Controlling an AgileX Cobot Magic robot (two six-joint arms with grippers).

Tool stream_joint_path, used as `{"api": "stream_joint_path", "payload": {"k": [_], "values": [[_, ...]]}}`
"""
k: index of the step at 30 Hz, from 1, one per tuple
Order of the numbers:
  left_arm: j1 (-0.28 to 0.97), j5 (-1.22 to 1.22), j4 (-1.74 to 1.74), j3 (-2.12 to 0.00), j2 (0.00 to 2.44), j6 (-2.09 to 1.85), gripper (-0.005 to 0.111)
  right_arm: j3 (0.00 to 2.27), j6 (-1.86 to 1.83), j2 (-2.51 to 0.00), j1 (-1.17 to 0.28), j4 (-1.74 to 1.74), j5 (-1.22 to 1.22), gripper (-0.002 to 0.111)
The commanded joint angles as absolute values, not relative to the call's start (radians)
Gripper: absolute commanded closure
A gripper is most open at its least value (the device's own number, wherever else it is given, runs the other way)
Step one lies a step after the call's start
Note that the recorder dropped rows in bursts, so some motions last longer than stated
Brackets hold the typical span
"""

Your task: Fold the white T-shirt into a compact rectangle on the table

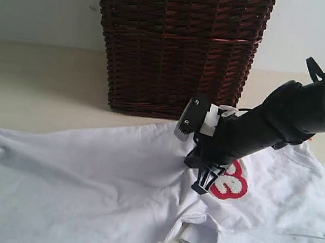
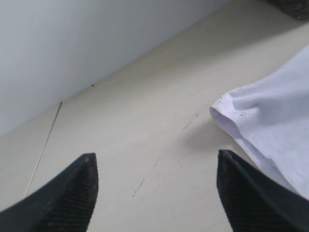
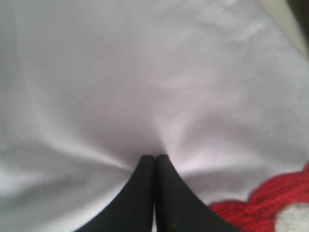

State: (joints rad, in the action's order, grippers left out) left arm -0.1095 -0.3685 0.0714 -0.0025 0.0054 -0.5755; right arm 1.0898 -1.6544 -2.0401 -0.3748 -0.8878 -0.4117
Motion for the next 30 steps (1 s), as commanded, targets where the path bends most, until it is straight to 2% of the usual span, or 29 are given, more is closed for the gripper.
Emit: {"api": "stream_joint_path", "payload": {"k": [1, 4, 9, 11, 12, 21, 27, 30], "values": [[-0.106, -0.365, 0.073, 0.0, 0.0, -0.575, 0.039, 1.105, -1.601, -1.966, -0.372, -0.83, -0.54, 0.104], [-0.106, -0.365, 0.073, 0.0, 0.0, -0.575, 0.039, 1.105, -1.564, -1.87, -0.372, -0.726, -0.711, 0.092], [-0.106, -0.365, 0.073, 0.0, 0.0, -0.575, 0.039, 1.105, -1.478, -1.722, -0.372, -0.603, -0.987, 0.064], [-0.106, -0.365, 0.073, 0.0, 0.0, -0.575, 0.039, 1.095, -1.462, -1.685, -0.372, -0.568, -1.135, 0.058], [-0.106, -0.365, 0.073, 0.0, 0.0, -0.575, 0.039, 1.082, -1.461, -1.671, -0.372, -0.555, -1.221, 0.056], [-0.106, -0.365, 0.073, 0.0, 0.0, -0.575, 0.039, 0.696, -1.342, -1.639, -0.372, -0.207, -1.221, 0.057], [-0.106, -0.365, 0.073, 0.0, 0.0, -0.575, 0.039, 0.49, -1.347, -1.597, -0.372, -0.071, -0.911, 0.057], [-0.106, -0.365, 0.073, 0.0, 0.0, -0.575, 0.039, 0.455, -1.347, -1.586, -0.372, -0.071, -0.84, 0.057]]}}
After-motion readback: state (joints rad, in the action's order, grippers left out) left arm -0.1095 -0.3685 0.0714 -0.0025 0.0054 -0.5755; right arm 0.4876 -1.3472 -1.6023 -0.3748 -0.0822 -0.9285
